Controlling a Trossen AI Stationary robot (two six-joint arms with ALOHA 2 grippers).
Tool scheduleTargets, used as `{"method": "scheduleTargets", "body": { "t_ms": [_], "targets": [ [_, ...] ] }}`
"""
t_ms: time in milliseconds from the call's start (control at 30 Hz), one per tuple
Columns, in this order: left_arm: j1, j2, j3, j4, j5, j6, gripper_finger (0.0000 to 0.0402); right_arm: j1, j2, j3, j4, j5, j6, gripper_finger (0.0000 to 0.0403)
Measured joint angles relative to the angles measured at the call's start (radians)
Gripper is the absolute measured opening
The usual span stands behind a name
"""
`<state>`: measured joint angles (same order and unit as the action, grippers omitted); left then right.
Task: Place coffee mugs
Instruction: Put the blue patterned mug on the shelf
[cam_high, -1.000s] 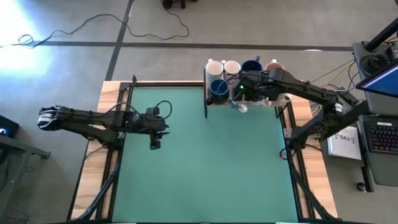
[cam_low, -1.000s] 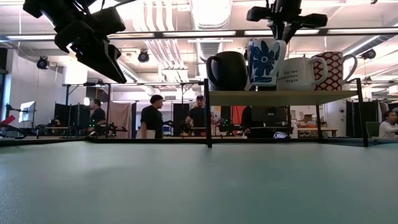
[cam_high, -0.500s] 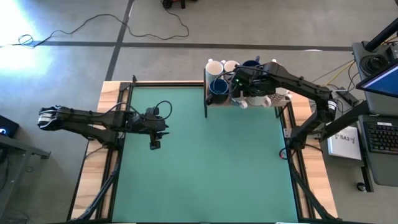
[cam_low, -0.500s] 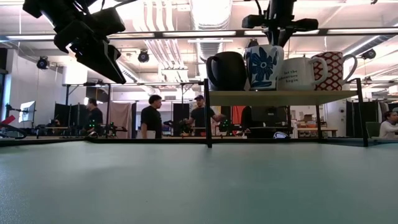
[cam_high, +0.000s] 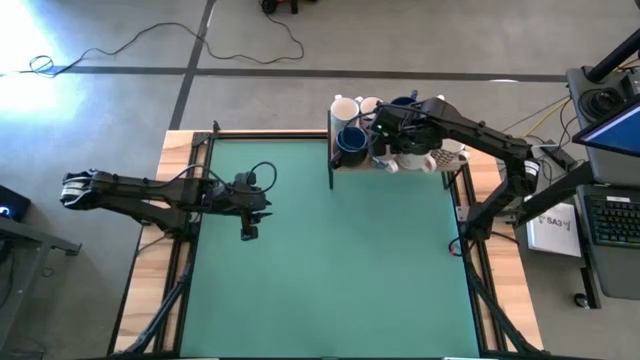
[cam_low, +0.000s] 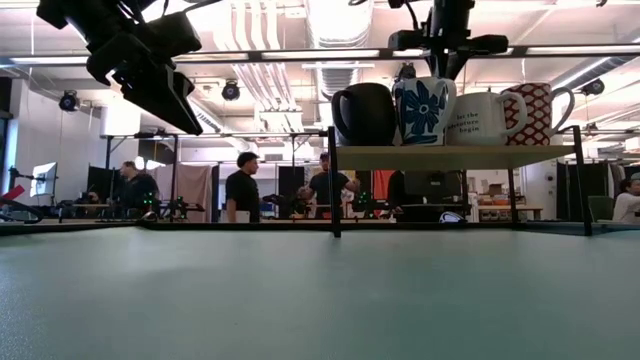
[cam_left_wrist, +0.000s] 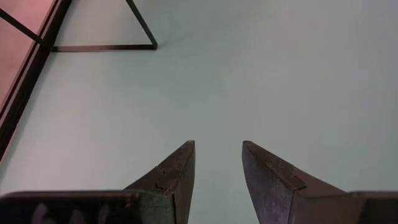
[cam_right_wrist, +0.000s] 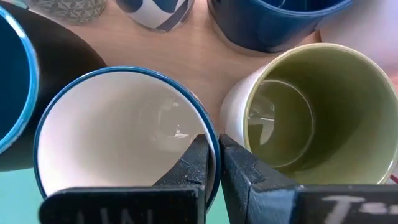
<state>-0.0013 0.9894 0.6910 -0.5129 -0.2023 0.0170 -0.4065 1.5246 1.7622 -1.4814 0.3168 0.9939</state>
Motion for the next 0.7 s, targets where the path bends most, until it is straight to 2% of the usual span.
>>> {"method": "scheduleTargets", "body": {
  "t_ms": [700],
  "targets": [
    [0.000, 0.000, 0.000, -0.008, 0.001, -0.008, 0.0116, -0.033, 0.008, 0.000, 0.046, -0.008, -0.064, 0.0013]
  ]
}}
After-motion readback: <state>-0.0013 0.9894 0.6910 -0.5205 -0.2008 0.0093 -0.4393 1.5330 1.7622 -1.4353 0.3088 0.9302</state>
